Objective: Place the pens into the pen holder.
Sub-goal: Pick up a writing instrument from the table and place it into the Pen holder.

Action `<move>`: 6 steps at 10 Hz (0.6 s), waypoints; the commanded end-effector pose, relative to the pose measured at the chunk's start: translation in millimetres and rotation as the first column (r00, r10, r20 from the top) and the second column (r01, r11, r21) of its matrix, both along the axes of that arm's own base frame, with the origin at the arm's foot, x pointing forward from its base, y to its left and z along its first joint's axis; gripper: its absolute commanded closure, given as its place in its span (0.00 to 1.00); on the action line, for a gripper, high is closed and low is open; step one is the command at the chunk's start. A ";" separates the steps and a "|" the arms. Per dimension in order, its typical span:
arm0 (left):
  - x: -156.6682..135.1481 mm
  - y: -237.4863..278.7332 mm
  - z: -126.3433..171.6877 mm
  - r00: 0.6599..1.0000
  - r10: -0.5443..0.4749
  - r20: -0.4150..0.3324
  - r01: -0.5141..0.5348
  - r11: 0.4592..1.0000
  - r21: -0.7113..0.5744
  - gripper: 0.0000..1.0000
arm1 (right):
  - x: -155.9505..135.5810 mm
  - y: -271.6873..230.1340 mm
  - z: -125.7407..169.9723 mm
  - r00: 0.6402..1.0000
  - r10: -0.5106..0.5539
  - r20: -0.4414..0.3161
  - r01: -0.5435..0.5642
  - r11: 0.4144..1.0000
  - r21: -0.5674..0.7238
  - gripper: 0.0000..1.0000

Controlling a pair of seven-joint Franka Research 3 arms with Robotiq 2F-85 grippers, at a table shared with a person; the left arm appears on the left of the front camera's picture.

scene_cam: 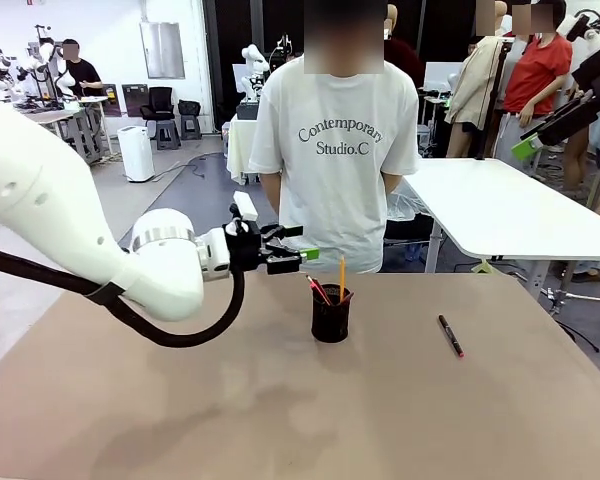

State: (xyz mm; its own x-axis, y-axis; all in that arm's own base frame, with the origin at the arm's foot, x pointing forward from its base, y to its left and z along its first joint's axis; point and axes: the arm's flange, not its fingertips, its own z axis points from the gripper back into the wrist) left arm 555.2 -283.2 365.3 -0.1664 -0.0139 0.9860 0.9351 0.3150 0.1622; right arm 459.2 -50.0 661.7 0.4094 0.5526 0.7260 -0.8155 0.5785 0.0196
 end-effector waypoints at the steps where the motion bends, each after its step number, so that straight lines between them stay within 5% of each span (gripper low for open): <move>1: -17.6 21.7 -2.1 0.998 -0.013 0.054 0.012 1.000 0.017 0.00 | 0.1 -0.2 1.1 1.000 0.006 0.009 -0.006 1.000 0.014 0.00; 6: -17.5 92.5 26.0 0.992 -0.056 0.117 0.021 0.959 0.283 0.00 | 0.1 -0.2 1.1 1.000 0.006 0.009 -0.006 1.000 0.014 0.00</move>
